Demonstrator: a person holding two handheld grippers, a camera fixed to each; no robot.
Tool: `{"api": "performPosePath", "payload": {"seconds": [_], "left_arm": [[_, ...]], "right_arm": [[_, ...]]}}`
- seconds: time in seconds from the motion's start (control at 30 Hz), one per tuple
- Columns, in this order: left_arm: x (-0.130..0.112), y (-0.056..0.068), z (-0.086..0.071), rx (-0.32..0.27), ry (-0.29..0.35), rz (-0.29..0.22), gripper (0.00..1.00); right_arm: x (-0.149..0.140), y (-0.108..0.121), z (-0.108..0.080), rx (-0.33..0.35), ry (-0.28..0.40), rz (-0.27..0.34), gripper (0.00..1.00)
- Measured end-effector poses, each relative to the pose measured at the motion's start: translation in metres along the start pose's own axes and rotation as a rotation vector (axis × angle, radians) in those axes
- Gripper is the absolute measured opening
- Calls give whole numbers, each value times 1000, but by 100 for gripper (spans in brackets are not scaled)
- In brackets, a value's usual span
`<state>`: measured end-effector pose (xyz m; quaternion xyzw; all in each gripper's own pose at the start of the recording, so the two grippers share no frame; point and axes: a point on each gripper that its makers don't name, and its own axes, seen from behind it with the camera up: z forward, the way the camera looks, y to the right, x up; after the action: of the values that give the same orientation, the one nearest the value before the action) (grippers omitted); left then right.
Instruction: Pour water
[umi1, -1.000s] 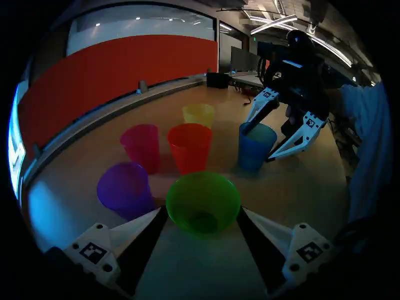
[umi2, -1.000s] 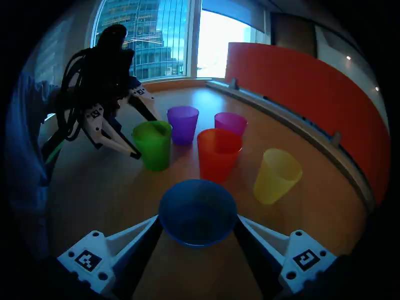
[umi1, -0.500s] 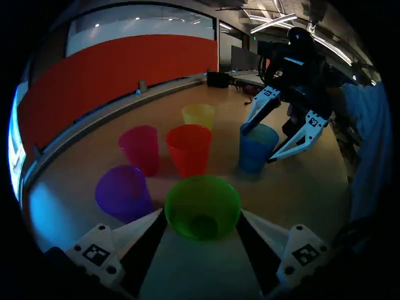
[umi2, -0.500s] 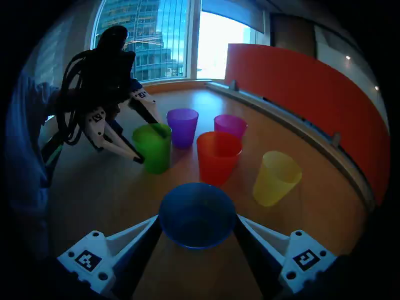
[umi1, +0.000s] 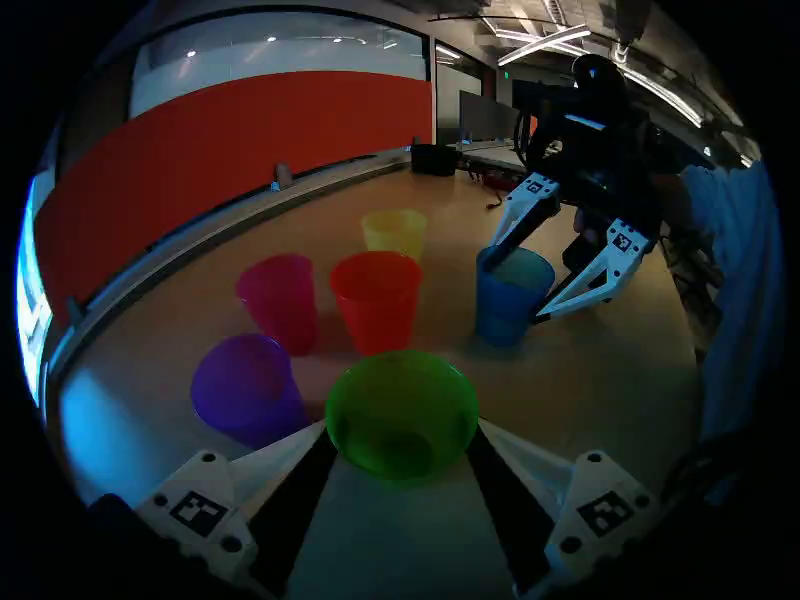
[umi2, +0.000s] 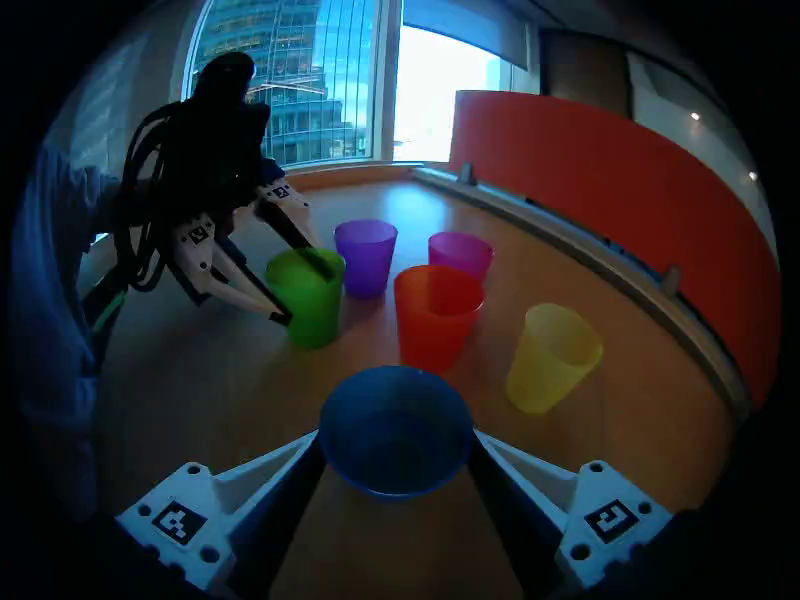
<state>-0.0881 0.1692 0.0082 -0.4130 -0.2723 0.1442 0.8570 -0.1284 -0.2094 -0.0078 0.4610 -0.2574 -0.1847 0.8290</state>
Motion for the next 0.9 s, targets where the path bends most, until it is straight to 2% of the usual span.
{"api": "performPosePath", "payload": {"seconds": [0.4,0.9], "left_arm": [[15,2,-13,13,44,-14,85],[46,10,-40,48,133,-2,85]], "right_arm": [[2,-7,-8,-3,23,15,90],[39,-11,-43,-65,143,34,90]]}}
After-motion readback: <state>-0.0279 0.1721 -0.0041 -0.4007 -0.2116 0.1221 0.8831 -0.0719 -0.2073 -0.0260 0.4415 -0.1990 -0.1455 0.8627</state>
